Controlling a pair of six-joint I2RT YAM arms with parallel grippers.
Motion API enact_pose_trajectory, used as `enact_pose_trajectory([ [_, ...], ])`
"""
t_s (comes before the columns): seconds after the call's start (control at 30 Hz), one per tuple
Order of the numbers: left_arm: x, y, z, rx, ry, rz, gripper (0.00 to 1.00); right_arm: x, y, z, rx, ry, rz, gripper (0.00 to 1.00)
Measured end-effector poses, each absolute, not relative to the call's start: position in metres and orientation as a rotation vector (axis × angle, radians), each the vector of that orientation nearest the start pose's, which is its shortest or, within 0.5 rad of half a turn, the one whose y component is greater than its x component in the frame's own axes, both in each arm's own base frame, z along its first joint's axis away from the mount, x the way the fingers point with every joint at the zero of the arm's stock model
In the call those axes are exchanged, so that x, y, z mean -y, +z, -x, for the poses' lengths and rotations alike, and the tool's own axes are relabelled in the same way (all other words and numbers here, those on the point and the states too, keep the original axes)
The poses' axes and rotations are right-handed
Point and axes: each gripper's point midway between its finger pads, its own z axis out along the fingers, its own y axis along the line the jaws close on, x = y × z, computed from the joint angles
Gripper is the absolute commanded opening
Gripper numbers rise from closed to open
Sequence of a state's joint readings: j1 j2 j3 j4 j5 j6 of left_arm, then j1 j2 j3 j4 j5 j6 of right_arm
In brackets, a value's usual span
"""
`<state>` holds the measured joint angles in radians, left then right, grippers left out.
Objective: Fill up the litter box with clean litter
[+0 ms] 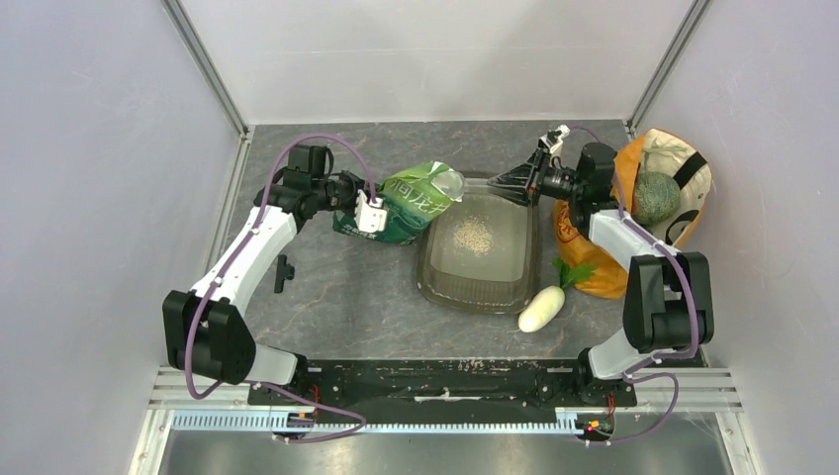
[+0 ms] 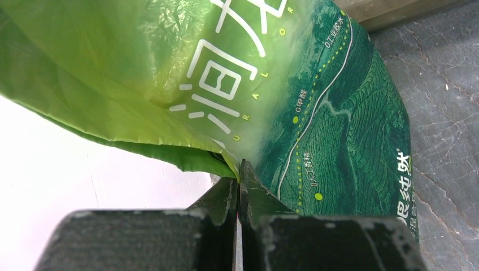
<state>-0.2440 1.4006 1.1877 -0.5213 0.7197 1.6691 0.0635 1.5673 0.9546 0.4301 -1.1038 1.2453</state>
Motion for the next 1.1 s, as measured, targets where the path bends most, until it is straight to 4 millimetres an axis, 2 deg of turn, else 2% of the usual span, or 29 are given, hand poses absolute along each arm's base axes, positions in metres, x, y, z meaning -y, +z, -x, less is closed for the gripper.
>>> enact_pose_trajectory([
  [0.27,0.182,0.227,-0.37,-0.901,-0.006,-1.889,0.02,-0.178,0.252,-0.348,-2.044,1.818,-0.276,0.0],
  [0.8,0.181,0.224,-0.372,-0.91,-0.006,-1.892,0.02,-0.124,0.259,-0.324,-2.032,1.761,-0.331,0.0],
  [1.1,0.181,0.222,-0.372,-0.911,-0.012,-1.893,0.02,-0.096,0.246,-0.302,-2.112,1.659,-0.37,0.0],
])
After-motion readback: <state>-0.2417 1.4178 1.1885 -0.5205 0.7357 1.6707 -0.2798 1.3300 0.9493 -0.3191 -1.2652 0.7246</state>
